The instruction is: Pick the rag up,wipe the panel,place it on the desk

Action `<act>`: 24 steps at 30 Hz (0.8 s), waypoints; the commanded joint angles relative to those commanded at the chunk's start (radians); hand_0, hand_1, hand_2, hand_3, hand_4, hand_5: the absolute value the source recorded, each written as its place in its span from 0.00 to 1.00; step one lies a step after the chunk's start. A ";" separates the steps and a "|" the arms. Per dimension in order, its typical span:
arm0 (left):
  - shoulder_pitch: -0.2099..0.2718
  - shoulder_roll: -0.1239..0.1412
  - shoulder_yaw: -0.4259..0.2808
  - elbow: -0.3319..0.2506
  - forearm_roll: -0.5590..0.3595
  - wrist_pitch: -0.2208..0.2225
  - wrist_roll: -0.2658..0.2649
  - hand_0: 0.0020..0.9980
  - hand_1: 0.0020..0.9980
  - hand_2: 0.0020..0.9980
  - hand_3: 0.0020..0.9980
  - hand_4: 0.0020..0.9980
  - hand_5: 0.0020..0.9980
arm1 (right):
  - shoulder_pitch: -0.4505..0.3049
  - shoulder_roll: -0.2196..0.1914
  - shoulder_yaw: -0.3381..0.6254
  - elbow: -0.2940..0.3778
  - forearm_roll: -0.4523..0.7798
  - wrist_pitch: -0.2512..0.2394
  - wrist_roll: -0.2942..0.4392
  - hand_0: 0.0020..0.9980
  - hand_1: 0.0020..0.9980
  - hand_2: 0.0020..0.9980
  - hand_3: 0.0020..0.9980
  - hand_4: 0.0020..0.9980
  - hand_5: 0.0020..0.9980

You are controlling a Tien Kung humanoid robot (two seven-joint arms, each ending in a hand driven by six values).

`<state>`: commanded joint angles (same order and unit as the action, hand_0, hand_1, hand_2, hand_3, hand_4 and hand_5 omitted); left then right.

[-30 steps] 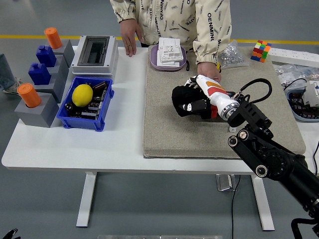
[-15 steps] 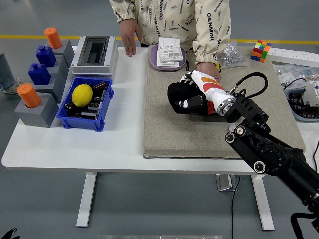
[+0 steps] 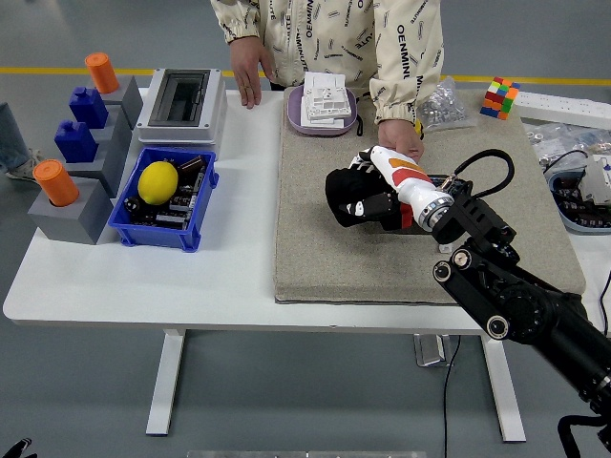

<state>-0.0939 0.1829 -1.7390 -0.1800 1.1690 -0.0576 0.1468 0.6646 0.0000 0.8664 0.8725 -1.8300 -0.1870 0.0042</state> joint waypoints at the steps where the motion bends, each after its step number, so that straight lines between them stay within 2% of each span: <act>1: 0.000 -0.001 0.000 0.000 0.000 0.000 0.000 0.72 0.72 0.77 0.62 0.69 0.56 | -0.001 0.000 0.001 -0.001 0.000 0.000 0.000 0.33 0.41 0.45 0.45 0.92 0.00; 8: 0.002 -0.004 -0.005 0.000 0.002 -0.001 -0.001 0.72 0.72 0.77 0.62 0.69 0.56 | -0.004 0.000 0.015 -0.001 0.001 0.003 -0.001 0.33 0.41 0.45 0.45 0.92 0.00; 12: 0.004 -0.003 -0.011 0.000 0.006 0.000 -0.001 0.72 0.72 0.77 0.62 0.69 0.57 | -0.006 -0.030 0.026 -0.001 0.001 0.005 -0.002 0.33 0.41 0.45 0.45 0.92 0.00; 24: 0.007 -0.006 -0.020 0.000 0.009 -0.001 -0.004 0.72 0.72 0.77 0.62 0.69 0.57 | -0.030 -0.156 0.089 -0.007 -0.006 0.011 -0.005 0.33 0.41 0.45 0.45 0.92 0.00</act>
<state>-0.0871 0.1769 -1.7590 -0.1800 1.1782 -0.0591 0.1432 0.6342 -0.1563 0.9553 0.8657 -1.8365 -0.1759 -0.0011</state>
